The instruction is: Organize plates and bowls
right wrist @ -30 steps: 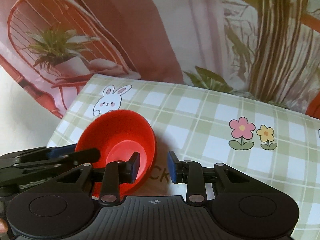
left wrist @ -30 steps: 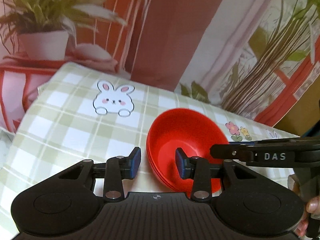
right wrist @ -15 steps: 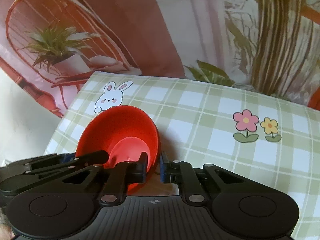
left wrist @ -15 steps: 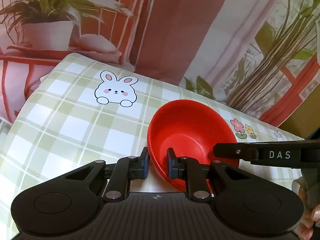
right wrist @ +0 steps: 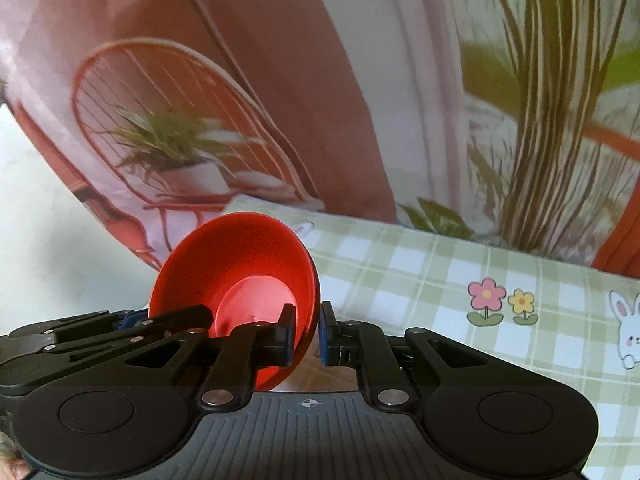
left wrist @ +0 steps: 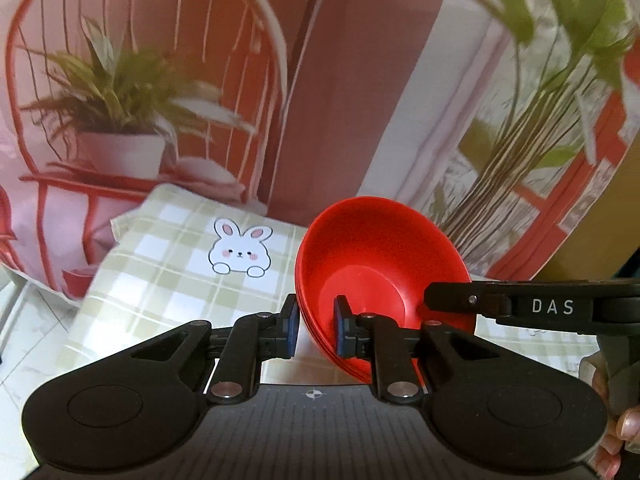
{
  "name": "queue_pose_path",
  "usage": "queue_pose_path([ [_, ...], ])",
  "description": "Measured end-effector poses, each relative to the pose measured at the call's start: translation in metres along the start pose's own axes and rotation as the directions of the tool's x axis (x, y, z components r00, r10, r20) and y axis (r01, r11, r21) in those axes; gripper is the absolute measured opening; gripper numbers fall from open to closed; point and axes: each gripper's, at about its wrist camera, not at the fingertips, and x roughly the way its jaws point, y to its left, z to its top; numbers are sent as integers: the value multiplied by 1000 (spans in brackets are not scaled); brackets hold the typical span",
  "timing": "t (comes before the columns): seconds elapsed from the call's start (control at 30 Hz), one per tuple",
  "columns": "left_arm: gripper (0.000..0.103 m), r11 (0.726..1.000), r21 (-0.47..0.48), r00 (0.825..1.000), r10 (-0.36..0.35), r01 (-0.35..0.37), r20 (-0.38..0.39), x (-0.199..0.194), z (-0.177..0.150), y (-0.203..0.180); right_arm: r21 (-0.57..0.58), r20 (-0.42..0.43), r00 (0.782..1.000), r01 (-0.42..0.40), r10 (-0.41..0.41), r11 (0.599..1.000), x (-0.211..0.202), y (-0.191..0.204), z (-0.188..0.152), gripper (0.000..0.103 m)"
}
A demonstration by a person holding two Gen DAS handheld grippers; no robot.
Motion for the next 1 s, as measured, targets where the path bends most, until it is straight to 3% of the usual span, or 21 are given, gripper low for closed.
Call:
queue_pose_path([
  [0.5, 19, 996, 69, 994, 40, -47, 103, -120, -16, -29, -55, 65, 997, -48, 51, 997, -107, 59, -30, 11],
  [0.8, 19, 993, 92, 988, 56, -70, 141, -180, -48, -54, -66, 66, 996, -54, 58, 996, -164, 78, -72, 12],
  [1.0, 20, 997, 76, 991, 24, -34, 132, -198, -81, -62, -72, 41, 999, -33, 36, 997, -189, 77, -109, 12],
])
